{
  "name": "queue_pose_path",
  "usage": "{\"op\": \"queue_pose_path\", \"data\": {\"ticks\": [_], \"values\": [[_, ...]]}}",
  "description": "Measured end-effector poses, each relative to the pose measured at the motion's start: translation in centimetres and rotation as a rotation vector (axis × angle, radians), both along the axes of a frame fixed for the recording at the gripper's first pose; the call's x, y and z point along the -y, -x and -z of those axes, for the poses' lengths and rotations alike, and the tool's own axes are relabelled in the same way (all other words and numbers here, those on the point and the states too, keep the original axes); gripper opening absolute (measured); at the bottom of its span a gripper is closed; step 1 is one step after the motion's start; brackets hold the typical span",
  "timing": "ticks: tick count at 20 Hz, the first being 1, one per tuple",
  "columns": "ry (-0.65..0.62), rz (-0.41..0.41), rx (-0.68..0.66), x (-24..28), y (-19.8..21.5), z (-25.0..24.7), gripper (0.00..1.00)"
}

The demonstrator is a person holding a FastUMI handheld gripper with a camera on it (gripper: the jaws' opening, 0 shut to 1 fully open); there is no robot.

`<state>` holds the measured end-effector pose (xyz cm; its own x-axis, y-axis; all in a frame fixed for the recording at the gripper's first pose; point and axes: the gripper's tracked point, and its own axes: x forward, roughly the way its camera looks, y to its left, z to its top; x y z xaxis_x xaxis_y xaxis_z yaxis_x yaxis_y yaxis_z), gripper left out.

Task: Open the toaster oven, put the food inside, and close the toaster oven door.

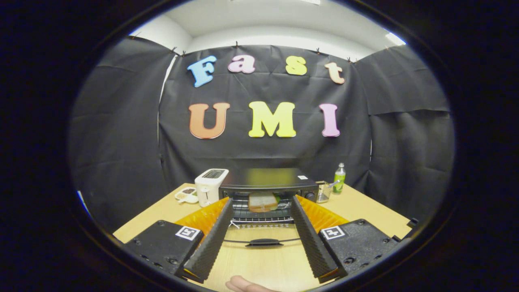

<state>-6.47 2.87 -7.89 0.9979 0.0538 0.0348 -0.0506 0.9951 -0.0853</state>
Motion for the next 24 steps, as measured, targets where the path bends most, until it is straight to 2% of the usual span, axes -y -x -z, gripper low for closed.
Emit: {"op": "queue_pose_path", "data": {"ticks": [5, 17, 24], "values": [[0.003, -0.042, 0.057, 0.3, 2.8, -1.6, 0.93], [-0.009, -0.025, 0.135, 1.8, 5.6, -4.9, 0.93], [-0.016, -0.044, 0.098, 1.5, 5.1, -3.9, 0.93]]}}
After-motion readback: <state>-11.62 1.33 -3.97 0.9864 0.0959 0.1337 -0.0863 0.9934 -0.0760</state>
